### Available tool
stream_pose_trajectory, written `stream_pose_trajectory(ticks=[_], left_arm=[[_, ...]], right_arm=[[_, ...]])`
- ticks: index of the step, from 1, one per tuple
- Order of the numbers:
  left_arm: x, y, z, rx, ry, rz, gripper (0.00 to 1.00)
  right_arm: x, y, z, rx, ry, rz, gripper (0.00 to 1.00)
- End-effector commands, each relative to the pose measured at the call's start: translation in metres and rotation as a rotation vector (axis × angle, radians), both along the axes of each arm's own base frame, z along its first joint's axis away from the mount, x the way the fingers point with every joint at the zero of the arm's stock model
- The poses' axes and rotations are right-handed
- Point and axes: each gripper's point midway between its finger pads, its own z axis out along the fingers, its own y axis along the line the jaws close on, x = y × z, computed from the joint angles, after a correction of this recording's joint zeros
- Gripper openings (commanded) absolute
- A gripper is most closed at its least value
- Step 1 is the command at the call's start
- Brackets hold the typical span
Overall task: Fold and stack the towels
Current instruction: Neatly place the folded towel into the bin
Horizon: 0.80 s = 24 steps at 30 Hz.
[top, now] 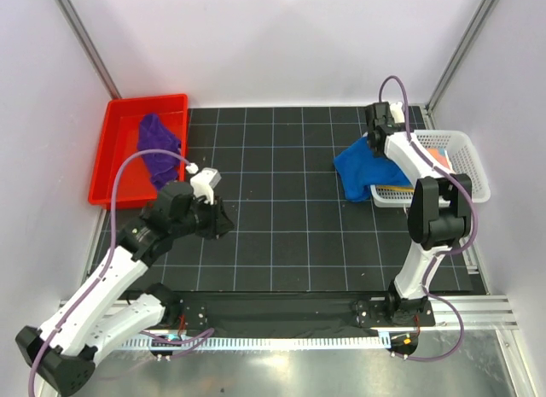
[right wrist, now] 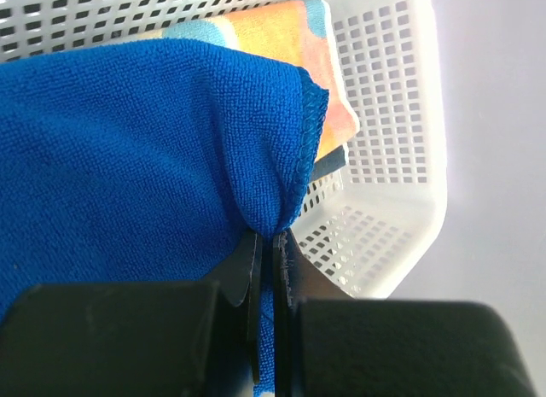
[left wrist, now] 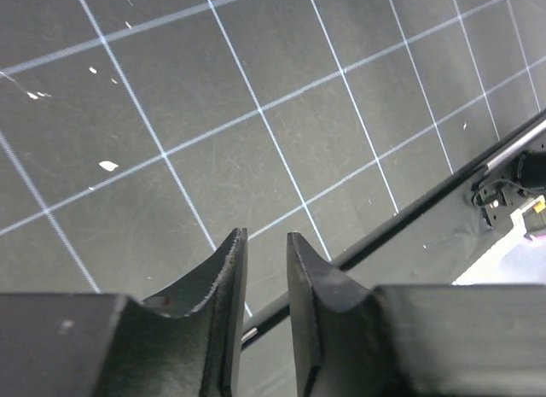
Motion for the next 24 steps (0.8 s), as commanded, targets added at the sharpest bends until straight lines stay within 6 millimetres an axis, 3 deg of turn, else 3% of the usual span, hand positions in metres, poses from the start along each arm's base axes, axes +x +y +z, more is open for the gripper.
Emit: stream_pose_trajectory(ticks=[1,16,18,19,24], left_arm=[[-0.003,0.013,0.014,0.008,-0.096,0.018,0.30],[-0.006,0.023,0.021,-0.005,-0.155,0.057,0.31],[-0.006,0.023,0.022,-0.008,-0.163,0.058,0.32],[-0.006,0.023,0.022,-0.008,-0.163,0.056,0.32],[-0.008,0.022,0.024,-0.014,-0.169,0.047,0.32]], right_arm=[[0.016,-0.011,0.009,-0.028,-0.050,-0.016,0.01],[0.037,-0.057,-0.008,-0.094,-0.127,-0.086,0.01],[0.038,-0.060,-0.008,-0.122,-0.124,-0.083,0.01],[0.034,-0.074,-0.008,-0.133,-0.117,-0.111,0.01],[0.028,-0.094,-0.002,-0.137,-0.133,-0.151,0.01]])
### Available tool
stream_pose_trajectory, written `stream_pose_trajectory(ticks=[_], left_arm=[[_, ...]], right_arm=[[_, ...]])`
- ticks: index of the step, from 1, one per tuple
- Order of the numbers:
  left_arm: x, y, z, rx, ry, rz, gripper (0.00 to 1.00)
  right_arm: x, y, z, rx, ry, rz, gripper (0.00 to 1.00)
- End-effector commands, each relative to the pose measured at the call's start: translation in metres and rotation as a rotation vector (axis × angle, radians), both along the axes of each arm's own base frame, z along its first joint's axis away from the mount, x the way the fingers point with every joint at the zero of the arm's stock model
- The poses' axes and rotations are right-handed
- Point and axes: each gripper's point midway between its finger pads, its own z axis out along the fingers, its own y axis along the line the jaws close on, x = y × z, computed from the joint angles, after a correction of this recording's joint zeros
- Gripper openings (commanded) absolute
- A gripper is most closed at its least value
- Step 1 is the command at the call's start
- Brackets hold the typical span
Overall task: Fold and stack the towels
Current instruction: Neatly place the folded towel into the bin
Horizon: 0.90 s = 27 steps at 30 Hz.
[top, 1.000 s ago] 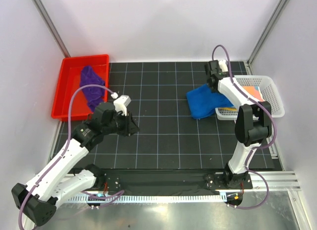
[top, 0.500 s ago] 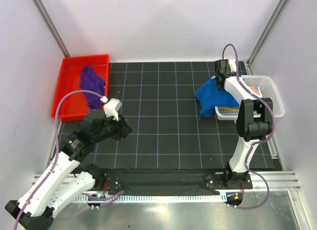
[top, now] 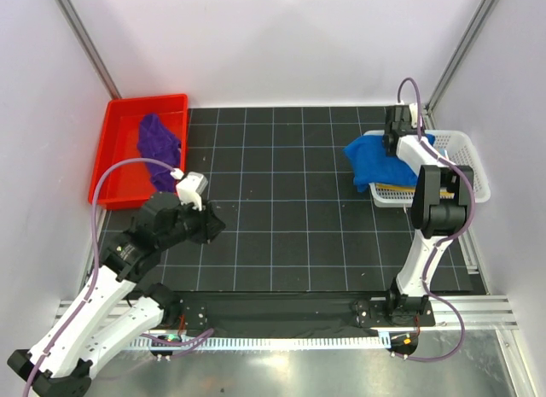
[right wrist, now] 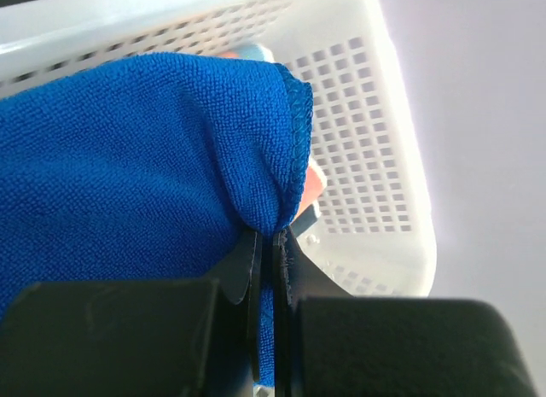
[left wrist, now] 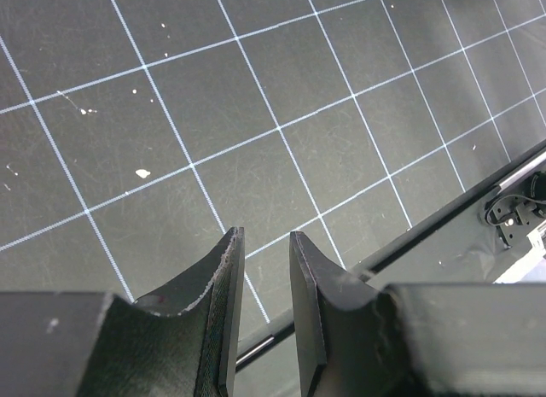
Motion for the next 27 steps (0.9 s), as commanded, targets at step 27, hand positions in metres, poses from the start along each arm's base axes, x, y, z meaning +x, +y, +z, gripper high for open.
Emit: stream_pose_trajectory(ticks=[27], left_arm=[[-0.003,-0.004,0.002,0.005,-0.024,-0.034,0.31]], right_arm=[[0.000,-0.065,0.029,-0.037,-0.082,-0.142,0.01]])
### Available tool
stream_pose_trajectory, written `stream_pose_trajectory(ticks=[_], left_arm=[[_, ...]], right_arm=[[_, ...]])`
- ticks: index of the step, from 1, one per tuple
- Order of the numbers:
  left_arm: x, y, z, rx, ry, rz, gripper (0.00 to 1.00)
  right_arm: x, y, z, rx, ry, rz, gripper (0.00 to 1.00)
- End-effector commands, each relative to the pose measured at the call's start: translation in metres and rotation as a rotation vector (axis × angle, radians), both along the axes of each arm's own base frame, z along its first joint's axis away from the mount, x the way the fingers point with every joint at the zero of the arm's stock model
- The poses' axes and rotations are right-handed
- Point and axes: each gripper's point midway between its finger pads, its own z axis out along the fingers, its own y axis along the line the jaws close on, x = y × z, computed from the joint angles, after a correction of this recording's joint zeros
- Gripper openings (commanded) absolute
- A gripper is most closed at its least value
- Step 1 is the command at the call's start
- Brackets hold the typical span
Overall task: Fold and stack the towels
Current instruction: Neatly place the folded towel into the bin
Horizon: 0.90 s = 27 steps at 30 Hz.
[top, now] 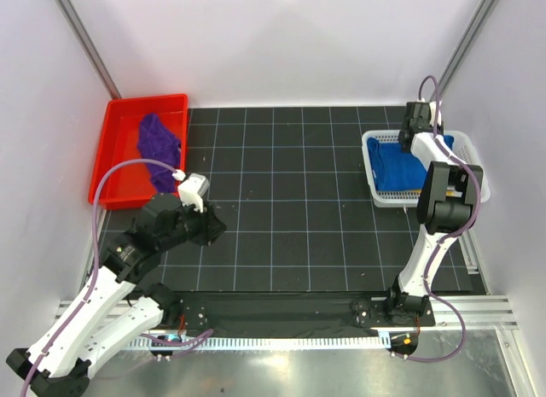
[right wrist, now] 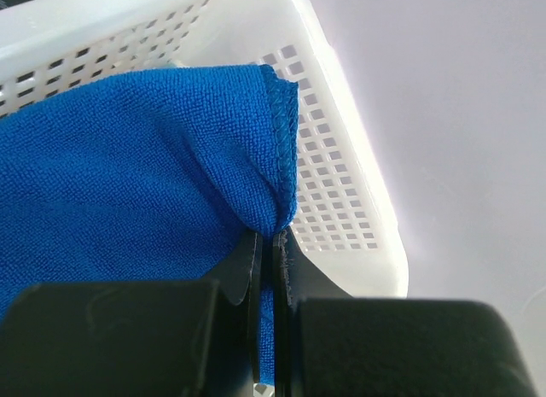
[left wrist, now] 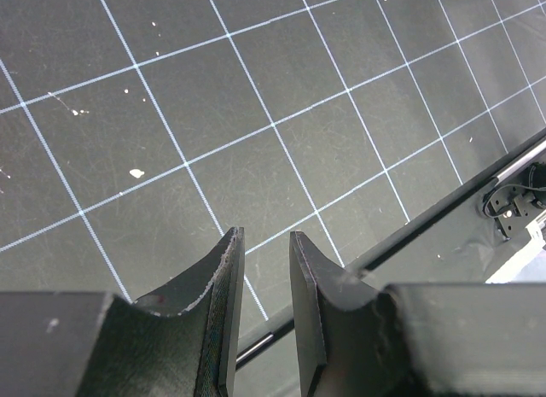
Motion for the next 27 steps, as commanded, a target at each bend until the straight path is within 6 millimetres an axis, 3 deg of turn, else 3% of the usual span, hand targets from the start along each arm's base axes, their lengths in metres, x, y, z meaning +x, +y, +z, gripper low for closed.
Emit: stream_pose_trajectory(ticks=[1,11,12,13,15,16,19,23,27], left_arm=[[0.001,-0.001,0.002,0.003,-0.017,-0.008,0.31],[0.002,-0.001,0.000,0.009,-0.008,-0.005,0.32],[0.003,-0.001,0.000,0.008,-0.009,-0.005,0.32],[0.003,-0.001,0.000,0.010,-0.009,-0.005,0.32],[0.003,-0.001,-0.001,0.012,-0.006,-0.003,0.32],[0.003,-0.001,-0.001,0.014,-0.008,-0.001,0.32],[0.004,0.000,-0.002,0.018,-0.005,0.005,0.32],[0.006,0.002,-0.004,0.026,-0.002,0.019,0.33],[0.012,0.010,-0.005,0.052,-0.006,0.073,0.34]], right_arm=[[0.005,-0.012,0.020,-0.023,-0.062,-0.040,0.01],[0.003,-0.023,0.008,0.033,-0.070,-0.077,0.03],[0.003,-0.024,0.008,0.034,-0.075,-0.083,0.08],[0.004,-0.024,0.008,0.034,-0.077,-0.088,0.21],[0.005,-0.023,0.011,0.041,-0.098,-0.099,0.37],[0.006,-0.023,0.014,0.046,-0.106,-0.100,0.51],[0.010,-0.021,0.027,0.072,-0.157,-0.119,0.69],[0.013,-0.009,0.053,0.140,-0.239,-0.132,0.80],[0.020,0.021,0.093,0.220,-0.386,-0.092,0.85]])
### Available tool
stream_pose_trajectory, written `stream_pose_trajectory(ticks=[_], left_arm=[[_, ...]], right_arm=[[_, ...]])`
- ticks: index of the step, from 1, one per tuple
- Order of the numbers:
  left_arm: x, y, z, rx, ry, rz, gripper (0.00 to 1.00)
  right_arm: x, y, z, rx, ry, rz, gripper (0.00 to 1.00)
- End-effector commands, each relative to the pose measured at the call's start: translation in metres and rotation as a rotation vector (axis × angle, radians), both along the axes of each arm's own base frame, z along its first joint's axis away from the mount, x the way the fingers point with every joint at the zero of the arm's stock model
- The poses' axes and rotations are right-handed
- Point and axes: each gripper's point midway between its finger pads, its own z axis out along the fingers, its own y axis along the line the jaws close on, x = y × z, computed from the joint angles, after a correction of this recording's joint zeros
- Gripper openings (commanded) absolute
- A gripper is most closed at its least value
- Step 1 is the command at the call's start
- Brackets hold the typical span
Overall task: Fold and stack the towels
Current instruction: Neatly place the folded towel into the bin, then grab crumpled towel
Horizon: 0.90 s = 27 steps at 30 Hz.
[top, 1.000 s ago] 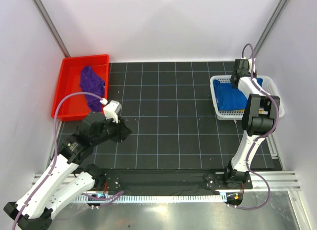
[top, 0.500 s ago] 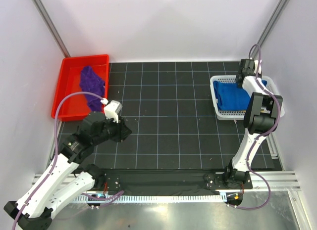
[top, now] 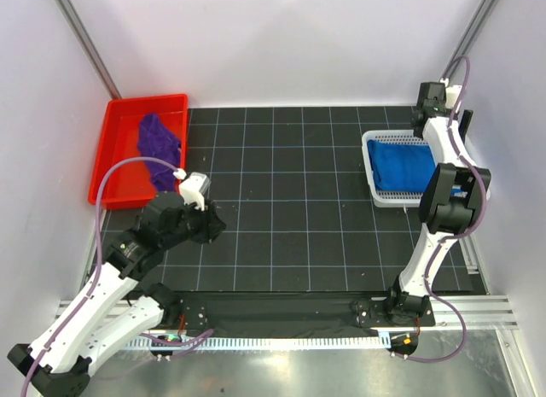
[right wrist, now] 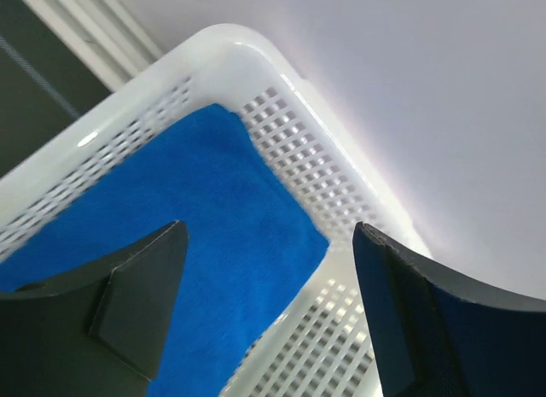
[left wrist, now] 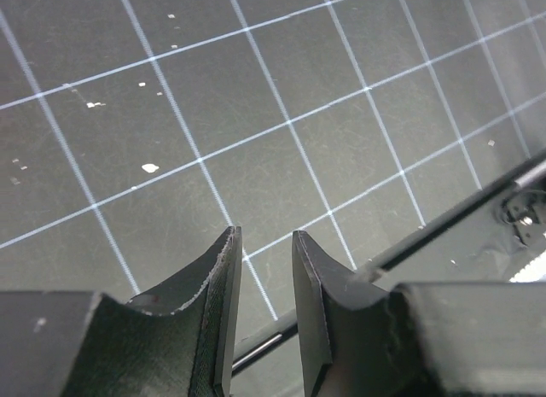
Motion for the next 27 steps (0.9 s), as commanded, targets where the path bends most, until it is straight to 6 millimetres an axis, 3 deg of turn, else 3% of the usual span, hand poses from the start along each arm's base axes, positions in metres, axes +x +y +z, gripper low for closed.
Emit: stream_pose_trajectory(ticks=[1,2,3,4,5,7,10,11,13,14,17,18,20,24,27], left_arm=[[0.007,0.008,0.001,0.026,-0.020,0.058,0.35],[0.012,0.015,0.002,0.042,-0.036,0.099,0.36],[0.015,0.019,0.002,0.047,-0.041,0.129,0.36],[0.022,0.027,0.000,0.081,-0.043,0.182,0.38],[0.026,0.030,0.001,0.096,-0.040,0.212,0.38],[0.041,0.037,-0.004,0.135,-0.005,0.297,0.39],[0.070,0.045,0.016,0.092,-0.012,0.445,0.45],[0.087,0.048,0.027,0.082,-0.023,0.501,0.46],[0.115,0.064,0.045,0.027,-0.046,0.625,0.50],[0.136,0.070,0.051,0.037,-0.051,0.679,0.52],[0.178,0.108,0.066,0.045,-0.083,0.852,0.54],[0.203,0.114,0.069,0.049,-0.091,0.890,0.53],[0.227,0.144,0.072,0.069,-0.097,0.986,0.52],[0.290,0.178,0.041,0.108,-0.040,1.080,0.47],[0.315,0.201,0.021,0.143,-0.027,1.135,0.45]], right_arm=[[0.005,0.042,0.065,0.087,-0.235,0.029,0.85],[0.005,0.055,0.084,0.095,-0.295,0.052,0.86],[0.005,0.068,0.082,0.109,-0.308,0.076,0.86],[0.011,0.098,0.085,0.129,-0.338,0.135,0.87],[0.013,0.108,0.102,0.134,-0.408,0.156,0.88],[0.024,0.164,0.100,0.189,-0.450,0.270,0.89],[0.035,0.218,0.097,0.270,-0.495,0.390,0.89],[0.036,0.248,0.097,0.293,-0.494,0.458,0.89],[0.042,0.276,0.097,0.314,-0.502,0.522,0.89],[0.042,0.300,0.097,0.338,-0.496,0.582,0.89],[0.045,0.332,0.096,0.406,-0.497,0.677,0.89],[0.043,0.342,0.091,0.425,-0.490,0.697,0.89],[0.043,0.350,0.091,0.443,-0.497,0.726,0.89],[0.033,0.369,0.076,0.552,-0.487,0.774,0.86],[0.026,0.379,0.066,0.614,-0.479,0.815,0.84]])
